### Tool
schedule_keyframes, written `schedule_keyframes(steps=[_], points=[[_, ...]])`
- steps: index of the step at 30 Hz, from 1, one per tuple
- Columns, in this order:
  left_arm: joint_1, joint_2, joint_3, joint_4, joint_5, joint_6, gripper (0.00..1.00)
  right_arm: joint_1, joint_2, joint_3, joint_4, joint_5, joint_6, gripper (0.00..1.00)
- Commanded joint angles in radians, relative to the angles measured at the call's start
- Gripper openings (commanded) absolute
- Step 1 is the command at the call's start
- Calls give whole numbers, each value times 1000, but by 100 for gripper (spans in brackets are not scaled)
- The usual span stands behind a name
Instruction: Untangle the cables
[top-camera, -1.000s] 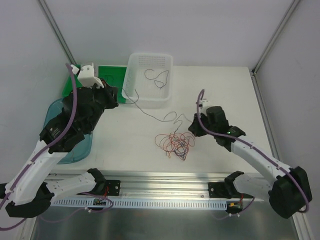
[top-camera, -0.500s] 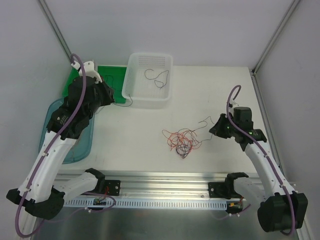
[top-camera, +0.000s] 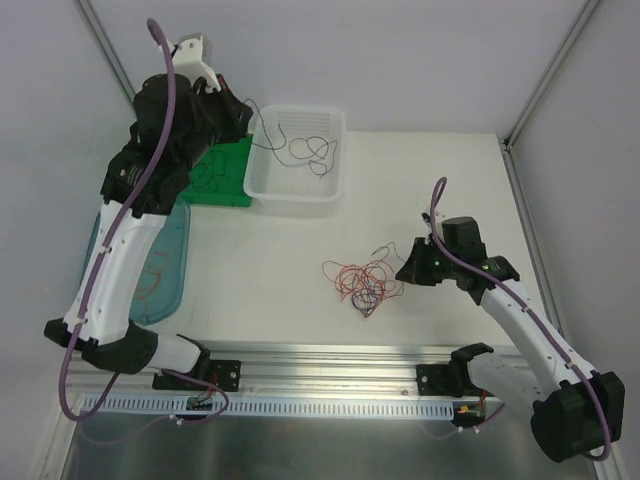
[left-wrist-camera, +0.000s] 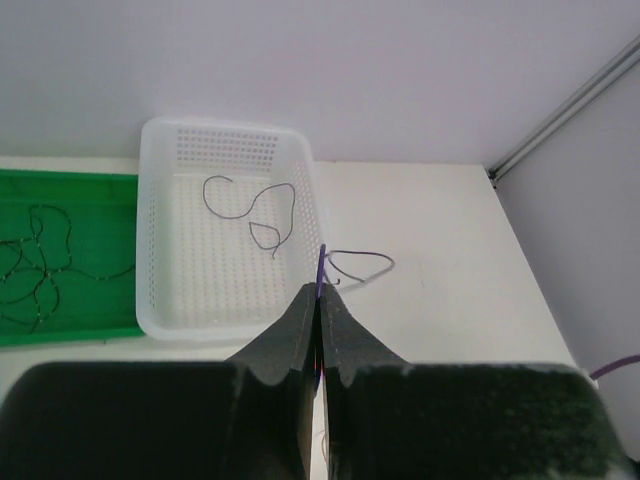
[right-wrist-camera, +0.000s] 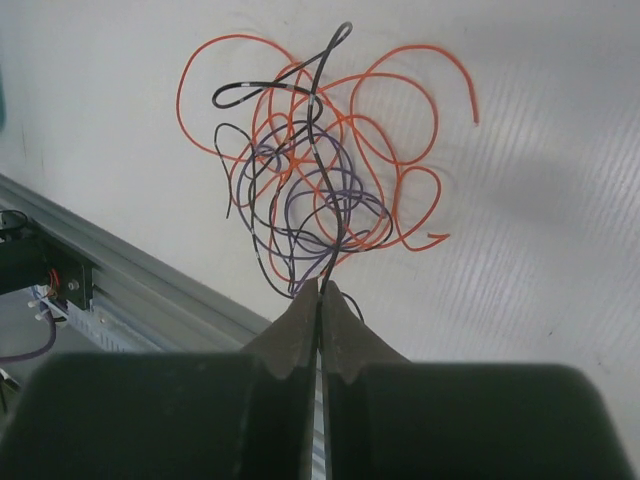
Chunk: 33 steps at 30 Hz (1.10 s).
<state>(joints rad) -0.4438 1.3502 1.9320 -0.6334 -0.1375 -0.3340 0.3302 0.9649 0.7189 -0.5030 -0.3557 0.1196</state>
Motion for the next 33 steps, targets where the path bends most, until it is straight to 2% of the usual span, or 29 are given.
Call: schedule_keyframes(steps=[1, 6, 9, 16, 20, 22, 24, 25, 26, 30, 33], points=[[5, 119, 151, 31, 36, 69, 0, 26, -52, 27, -41, -19, -8, 1], [10, 320, 338, 69, 56, 110, 0, 64, -78, 27, -54, -28, 0, 1], [25, 413, 381, 121, 85, 122, 0, 87, -91, 28, -60, -28, -1, 1], [59, 552, 374, 219, 133, 144, 0, 112, -86, 33, -81, -23, -21, 1], [73, 618, 306, 264, 107, 167, 1, 116, -80, 25, -77, -25, -23, 1], [85, 638, 271, 276, 102, 156, 14, 116, -72, 30, -78, -25, -24, 1], [91, 650, 211, 276, 114, 144, 47, 118, -71, 40, -83, -28, -26, 1], [93, 638, 184, 276, 136, 124, 61, 127, -71, 47, -85, -28, -26, 1], [91, 598, 121, 276, 175, 113, 79, 127, -72, 51, -86, -28, -28, 1], [70, 454, -59, 279, 283, 81, 97, 141, -71, 85, -92, -22, -38, 2], [21, 321, -224, 281, 343, 115, 99, 155, -63, 111, -86, -19, -34, 1]])
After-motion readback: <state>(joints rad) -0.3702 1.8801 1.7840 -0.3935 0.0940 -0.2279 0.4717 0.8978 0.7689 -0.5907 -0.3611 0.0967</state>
